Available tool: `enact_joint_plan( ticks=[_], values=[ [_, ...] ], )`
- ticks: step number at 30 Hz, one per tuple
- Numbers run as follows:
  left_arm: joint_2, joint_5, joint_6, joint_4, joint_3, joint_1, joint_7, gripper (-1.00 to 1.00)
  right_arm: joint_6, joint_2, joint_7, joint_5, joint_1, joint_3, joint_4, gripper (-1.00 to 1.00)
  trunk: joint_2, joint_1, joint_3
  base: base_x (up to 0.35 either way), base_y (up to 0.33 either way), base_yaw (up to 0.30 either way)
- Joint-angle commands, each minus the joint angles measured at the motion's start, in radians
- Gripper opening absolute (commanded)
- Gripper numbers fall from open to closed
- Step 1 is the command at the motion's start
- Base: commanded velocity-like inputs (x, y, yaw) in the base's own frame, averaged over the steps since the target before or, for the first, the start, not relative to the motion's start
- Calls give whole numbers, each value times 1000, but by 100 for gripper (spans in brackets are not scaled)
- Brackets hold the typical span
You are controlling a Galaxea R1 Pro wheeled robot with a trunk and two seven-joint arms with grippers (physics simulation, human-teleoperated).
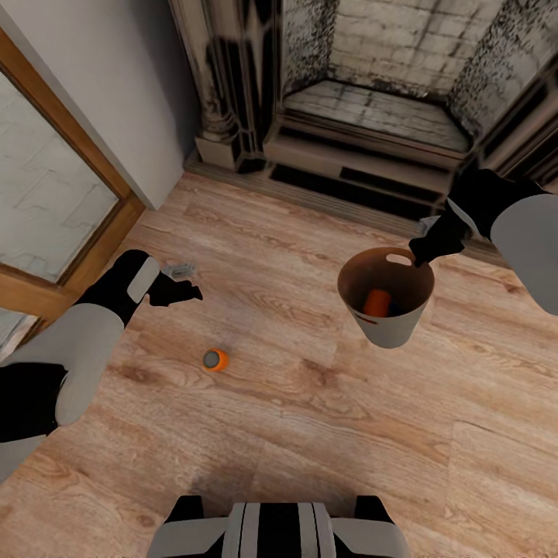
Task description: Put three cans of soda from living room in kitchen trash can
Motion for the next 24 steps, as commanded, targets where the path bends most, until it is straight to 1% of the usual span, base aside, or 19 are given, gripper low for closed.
enact_joint_plan(
  ticks=[1,3,4,8,11,17,20,24],
  values=[
    [0,0,0,0,0,0,0,100,3,2,3,-4,-8,14,1,-100,0,0,-2,0,0,0],
    [0,0,-1,0,-1,0,0,100,3,5,3,-4,-16,25,1,-100,0,0,-5,0,0,0],
    [0,0,-1,0,-1,0,0,100,3,7,3,-4,-25,35,1,-100,0,0,-6,0,0,0],
    [-1,0,-1,0,-1,0,0,100,3,10,3,-4,-57,56,2,-100,0,0,-13,0,0,0],
    [-1,0,-2,0,-2,2,1,100,3,11,3,-4,-76,84,2,-100,0,0,-17,0,0,0],
    [-3,0,-6,0,-10,4,1,100,3,8,4,-3,-91,107,3,-100,0,0,-27,0,0,0],
    [-3,0,-28,1,-12,5,1,100,3,5,4,-2,-93,123,3,-100,-21,11,-41,0,0,0],
    [-8,1,-35,2,-15,5,1,100,3,2,4,-2,-94,127,3,-100,-49,27,-60,0,0,0]
  ],
)
